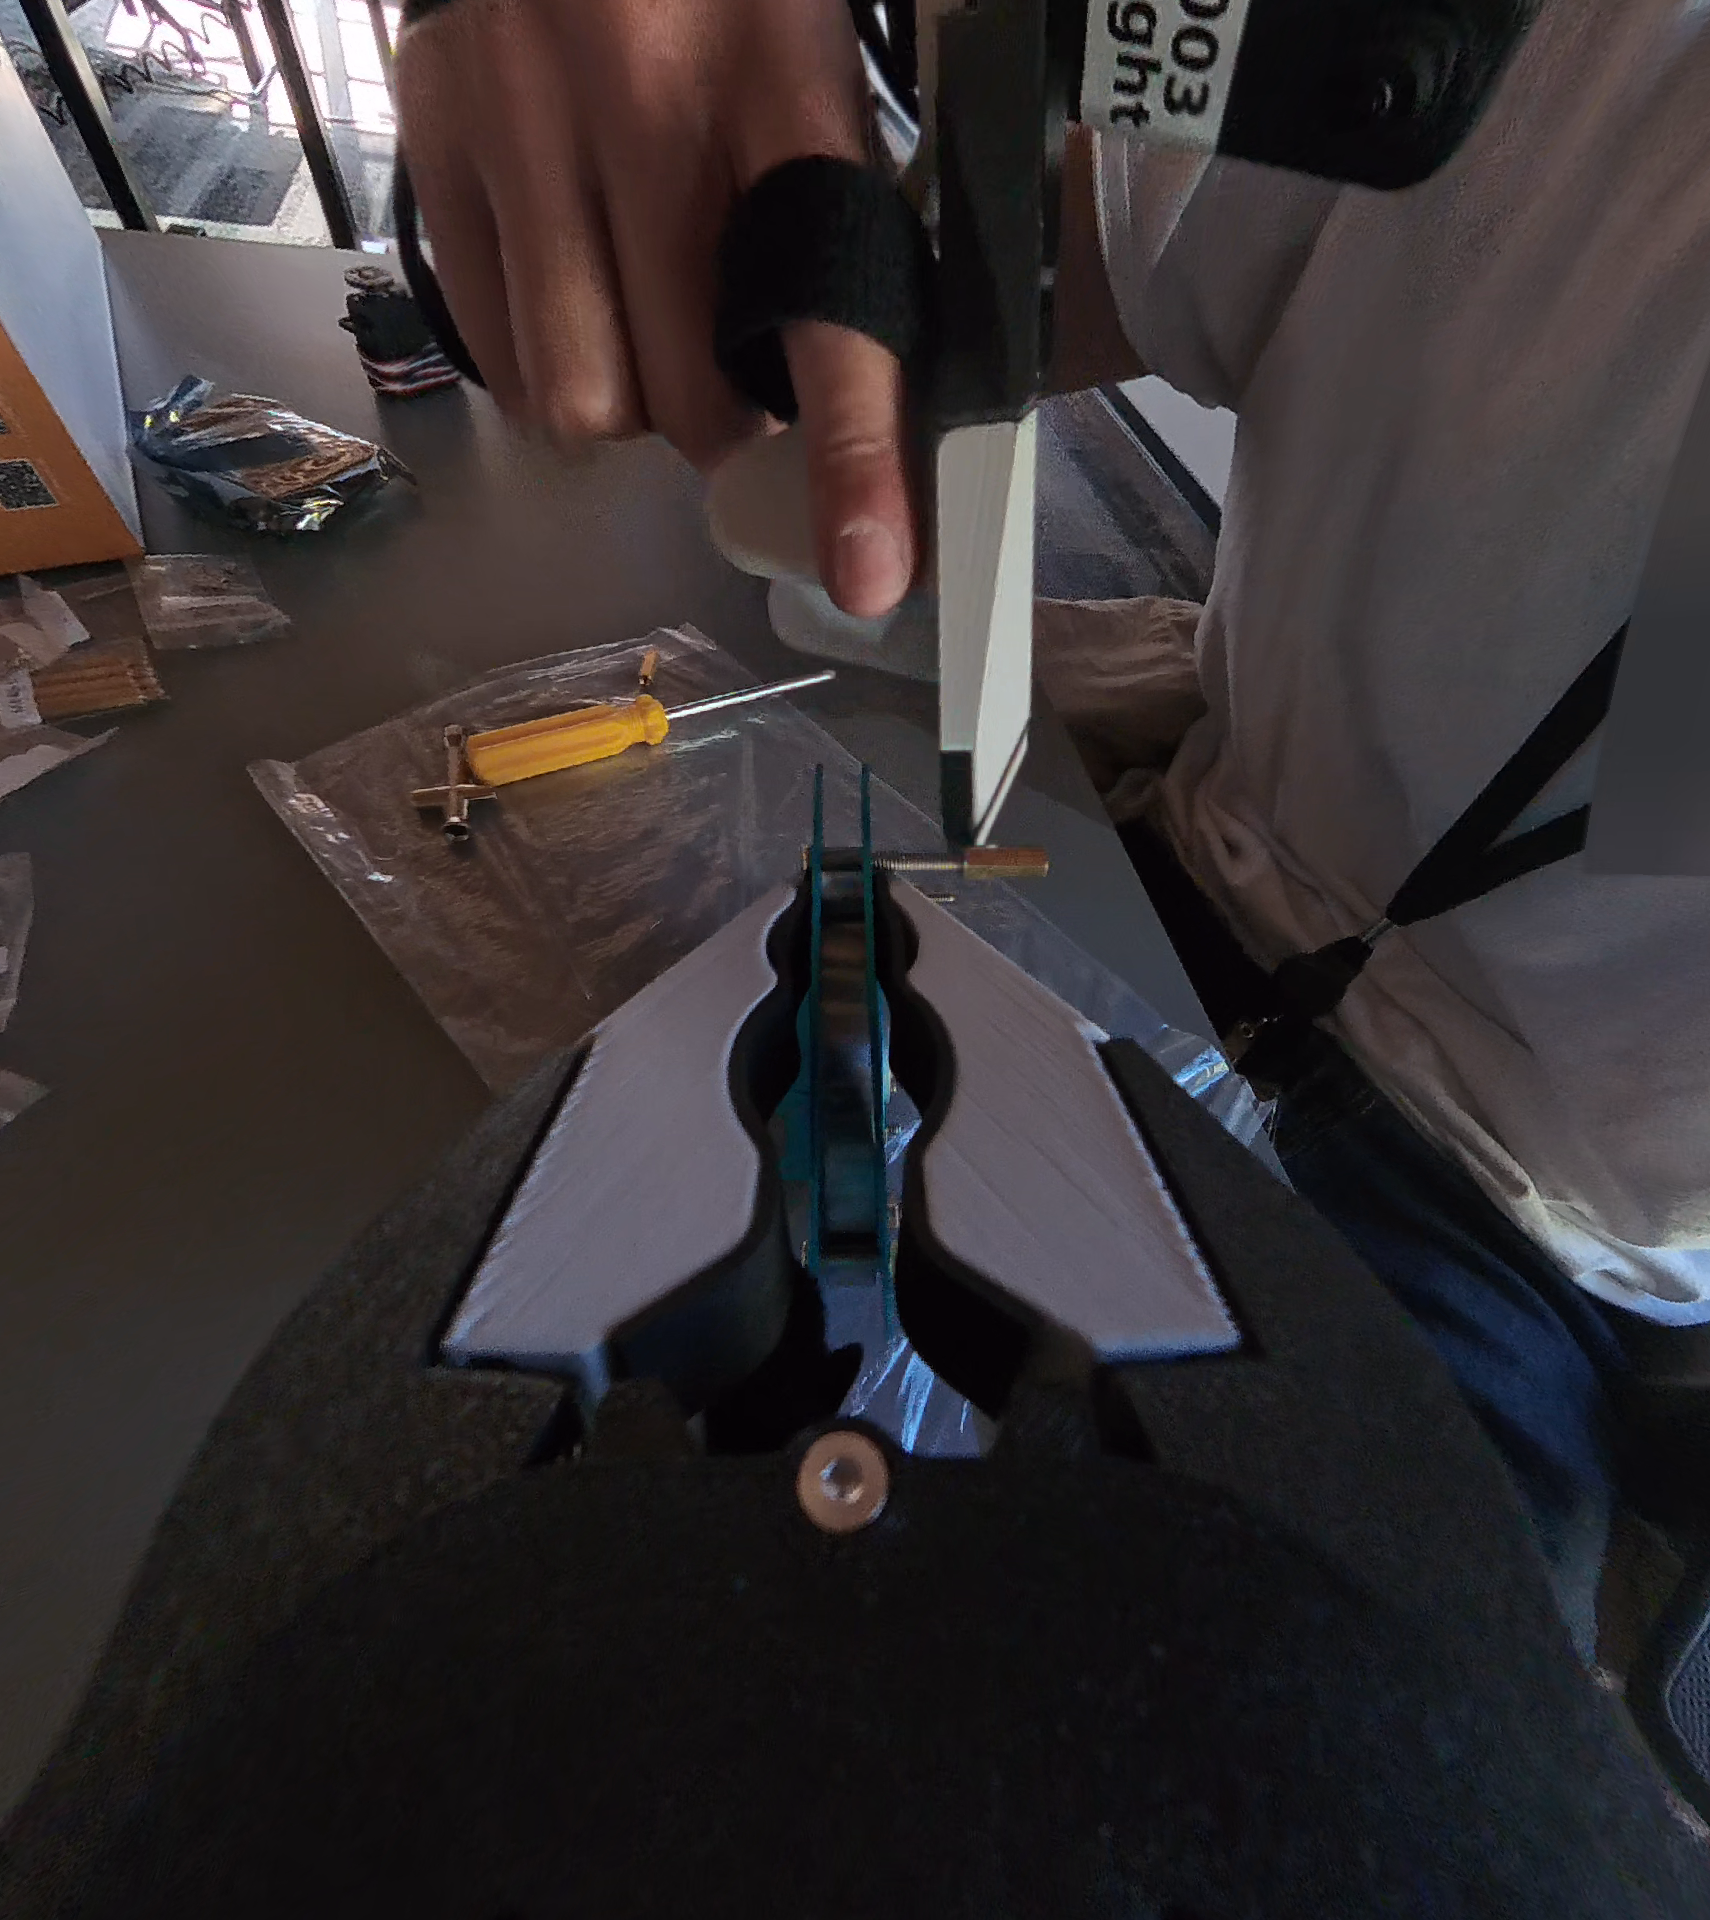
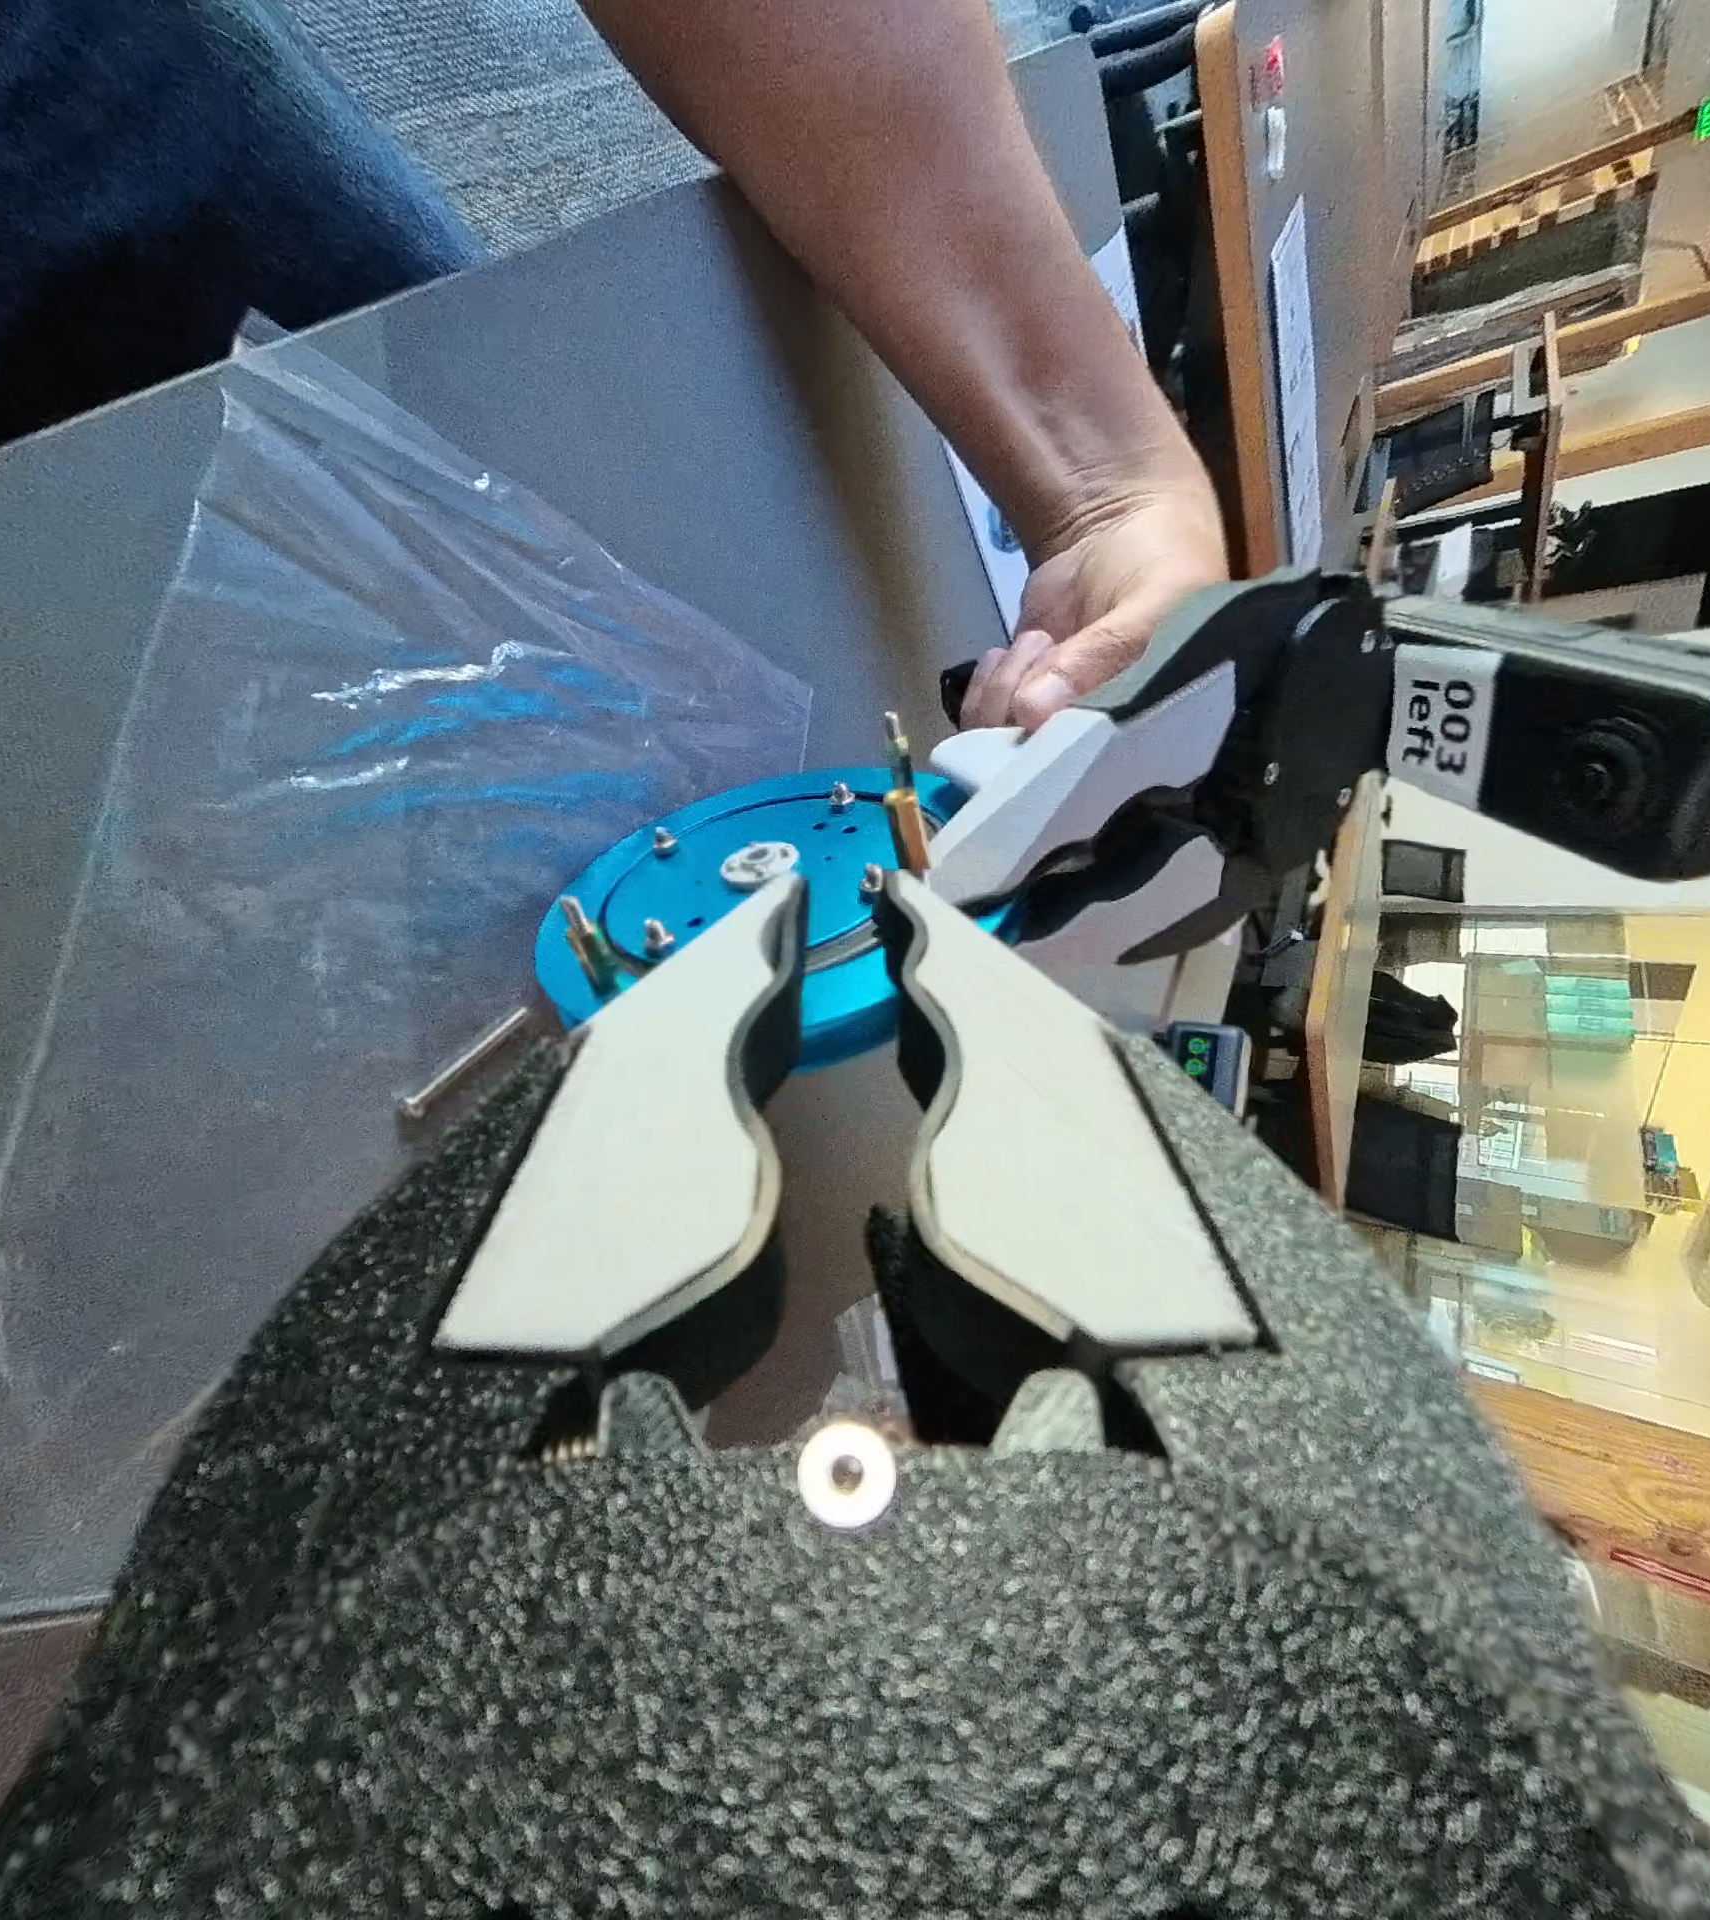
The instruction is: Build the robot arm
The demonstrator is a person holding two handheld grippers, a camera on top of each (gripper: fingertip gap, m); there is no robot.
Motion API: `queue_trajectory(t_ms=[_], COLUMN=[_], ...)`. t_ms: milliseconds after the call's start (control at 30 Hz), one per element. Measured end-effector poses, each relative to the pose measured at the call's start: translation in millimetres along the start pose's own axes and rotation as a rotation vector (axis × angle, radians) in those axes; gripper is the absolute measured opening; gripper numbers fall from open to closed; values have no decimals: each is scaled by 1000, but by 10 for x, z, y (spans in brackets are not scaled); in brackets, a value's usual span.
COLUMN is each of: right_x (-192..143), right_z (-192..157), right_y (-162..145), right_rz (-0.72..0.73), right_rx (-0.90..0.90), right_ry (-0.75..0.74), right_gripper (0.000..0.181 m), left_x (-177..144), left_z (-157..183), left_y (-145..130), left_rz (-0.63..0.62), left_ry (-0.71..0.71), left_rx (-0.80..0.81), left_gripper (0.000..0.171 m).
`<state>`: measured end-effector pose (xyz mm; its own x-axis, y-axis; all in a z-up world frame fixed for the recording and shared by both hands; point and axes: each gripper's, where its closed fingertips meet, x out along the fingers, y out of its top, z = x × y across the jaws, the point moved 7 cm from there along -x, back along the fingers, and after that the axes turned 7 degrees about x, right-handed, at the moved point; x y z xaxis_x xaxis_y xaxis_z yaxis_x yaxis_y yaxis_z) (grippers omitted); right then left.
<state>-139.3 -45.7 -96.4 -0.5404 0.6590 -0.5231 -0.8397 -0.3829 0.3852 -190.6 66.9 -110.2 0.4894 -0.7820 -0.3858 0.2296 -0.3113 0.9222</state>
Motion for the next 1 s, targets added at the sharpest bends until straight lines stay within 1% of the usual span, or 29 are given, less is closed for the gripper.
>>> queue_trajectory(t_ms=[33, 100, 133, 200, 233, 267, 300, 333, 367, 467, 500, 533, 600, 667, 700, 767, 800, 833, 867, 900, 933, 967, 1000], right_x=[-24, 22, 94, 222, 244, 218, 158, 69, -24, -160, -168, -166, -169, -188, -198, -219, -215, -190, -157, -103, -45, -15, -11], right_z=[29, 88, 62, -26, -49, -47, -20, 10, 22, 179, 207, 227, 212, 83, -9, -88, -140, -205, -250, -300, -342, -359, -350], right_y=[16, 47, 53, 41, 12, -15, -48, -71, -92, -70, -48, -32, -24, -1, 13, -7, 2, 23, -10, -68, -102, -116, -116], right_rz=[17, 47, 37, 19, 10, 5, -10, -20, -26, 10, 12, -4, -88, -159, -185, -248, -234, -194, -195, -219, -222, -194, -137], right_rx=[12, 32, 24, -3, -5, -1, 10, 19, 20, 90, 127, 176, 244, 359, 429, 593, 722, 845, 963, 1072, 1150, 1207, 1247], right_ry=[-12, -52, -37, 1, 2, -6, -14, -14, 6, -108, -125, -151, -203, -230, -246, -369, -395, -388, -416, -445, -463, -500, -557], right_gripper=[18, 50, 52, 46, 50, 50, 46, 31, 9, 30, 30, 30, 39, 43, 43, 31, 29, 26, 25, 32, 37, 33, 28], left_x=[-9, -19, -15, -15, -25, -36, -42, -47, -59, -62, -49, -37, -28, -49, -64, -98, -108, -110, -107, -97, -87, -77, -68], left_z=[-2, -9, -9, -3, -8, -23, -34, -37, -42, -145, -171, -193, -211, -189, -150, -97, -82, -72, -71, -70, -65, -65, -67], left_y=[-3, -10, -9, -10, -15, -23, -28, -31, -37, -58, -64, -71, -90, -133, -152, -194, -206, -211, -211, -202, -190, -180, -168], left_rz=[-1, 3, 5, 5, 5, 7, 10, 12, 12, 26, 43, 58, 85, 134, 159, 188, 200, 206, 205, 202, 197, 189, 179], left_ry=[6, 8, 4, -1, 6, 16, 17, 11, 13, 95, 125, 165, 269, 372, 391, 419, 416, 406, 401, 391, 380, 378, 382], left_rx=[-2, -9, -11, -8, -8, -15, -22, -24, -27, -109, -147, -202, -334, -471, -493, -511, -512, -506, -491, -471, -456, -450, -448], left_gripper=[9, 10, 10, 9, 10, 9, 9, 10, 10, 10, 10, 10, 10, 9, 9, 9, 9, 10, 9, 10, 9, 10, 10])
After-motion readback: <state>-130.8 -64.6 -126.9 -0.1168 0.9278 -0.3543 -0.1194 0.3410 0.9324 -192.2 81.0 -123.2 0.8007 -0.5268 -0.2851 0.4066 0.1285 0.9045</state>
